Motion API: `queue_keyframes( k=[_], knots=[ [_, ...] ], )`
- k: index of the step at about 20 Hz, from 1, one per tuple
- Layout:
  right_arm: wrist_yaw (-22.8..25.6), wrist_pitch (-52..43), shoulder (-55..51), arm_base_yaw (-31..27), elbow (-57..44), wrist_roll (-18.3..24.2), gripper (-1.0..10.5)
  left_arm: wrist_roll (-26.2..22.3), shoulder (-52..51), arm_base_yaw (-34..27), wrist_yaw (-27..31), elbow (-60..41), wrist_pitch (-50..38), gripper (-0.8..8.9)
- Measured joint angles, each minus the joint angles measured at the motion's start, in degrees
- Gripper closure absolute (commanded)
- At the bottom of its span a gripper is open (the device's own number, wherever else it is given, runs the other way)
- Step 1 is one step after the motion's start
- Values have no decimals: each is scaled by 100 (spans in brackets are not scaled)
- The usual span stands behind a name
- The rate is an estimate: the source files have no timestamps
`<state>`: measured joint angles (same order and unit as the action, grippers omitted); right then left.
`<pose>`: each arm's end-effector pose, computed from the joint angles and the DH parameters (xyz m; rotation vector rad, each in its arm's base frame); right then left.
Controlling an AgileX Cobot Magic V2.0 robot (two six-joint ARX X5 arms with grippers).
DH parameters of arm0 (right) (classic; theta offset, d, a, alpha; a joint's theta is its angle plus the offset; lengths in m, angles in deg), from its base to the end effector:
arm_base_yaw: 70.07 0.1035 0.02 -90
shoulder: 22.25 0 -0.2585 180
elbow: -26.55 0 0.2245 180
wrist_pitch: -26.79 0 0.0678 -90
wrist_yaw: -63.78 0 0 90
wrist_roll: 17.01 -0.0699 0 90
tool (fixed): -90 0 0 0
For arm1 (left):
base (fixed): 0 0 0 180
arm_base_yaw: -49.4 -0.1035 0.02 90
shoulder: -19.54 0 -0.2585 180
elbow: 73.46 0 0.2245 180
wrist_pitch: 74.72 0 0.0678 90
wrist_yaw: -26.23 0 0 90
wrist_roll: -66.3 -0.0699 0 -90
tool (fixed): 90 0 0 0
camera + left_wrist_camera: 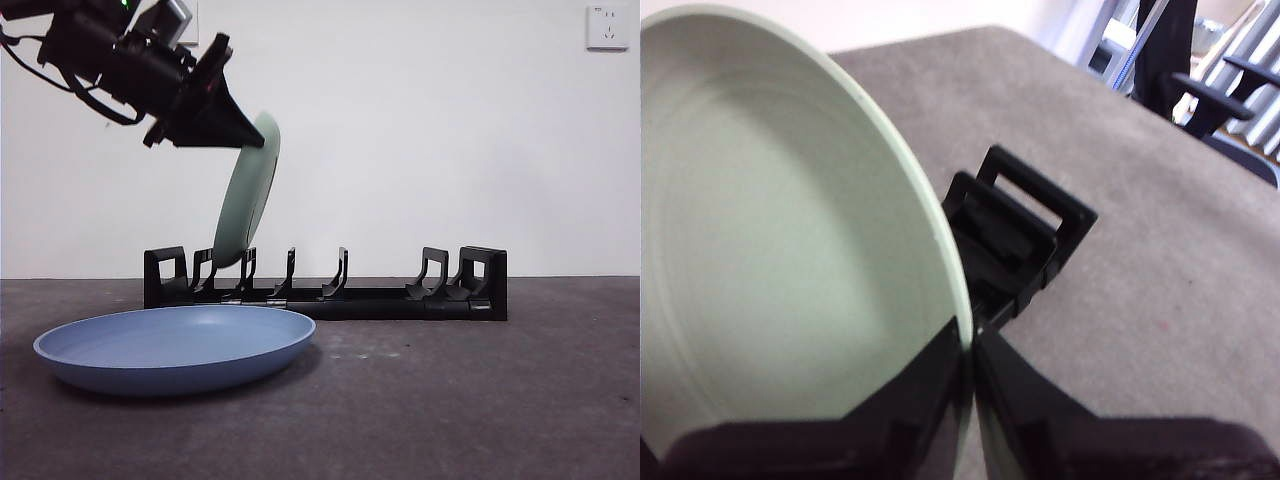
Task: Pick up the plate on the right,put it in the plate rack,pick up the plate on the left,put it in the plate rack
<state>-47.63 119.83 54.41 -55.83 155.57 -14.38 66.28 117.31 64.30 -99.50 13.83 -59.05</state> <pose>0.1859 0.0735 0.4462 0.0026 0.7058 0.6118 0.3640 -0.1391 0.2639 -0.0849 0.4635 -0.8679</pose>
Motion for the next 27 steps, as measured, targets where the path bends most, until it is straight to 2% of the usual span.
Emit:
queue_keyframes(
  k=[4,9,12,15,16,23,27],
  knots=[
    [0,0,-2,0,-2,0,567,-205,177,0,50,0,205,822],
    [0,0,-2,0,-2,0,567,-481,284,2,459,0,457,821],
    [-2,0,-2,0,-2,0,567,-695,284,26,509,4,625,807],
    [0,0,4,0,-2,0,567,-748,284,26,542,22,776,640],
    [0,0,9,0,-2,0,567,-748,286,22,529,22,839,622],
    [-2,0,22,0,-2,0,568,-745,216,13,409,22,1088,621],
    [0,0,22,0,-2,0,567,-748,-367,11,407,22,1373,619]
  ],
)
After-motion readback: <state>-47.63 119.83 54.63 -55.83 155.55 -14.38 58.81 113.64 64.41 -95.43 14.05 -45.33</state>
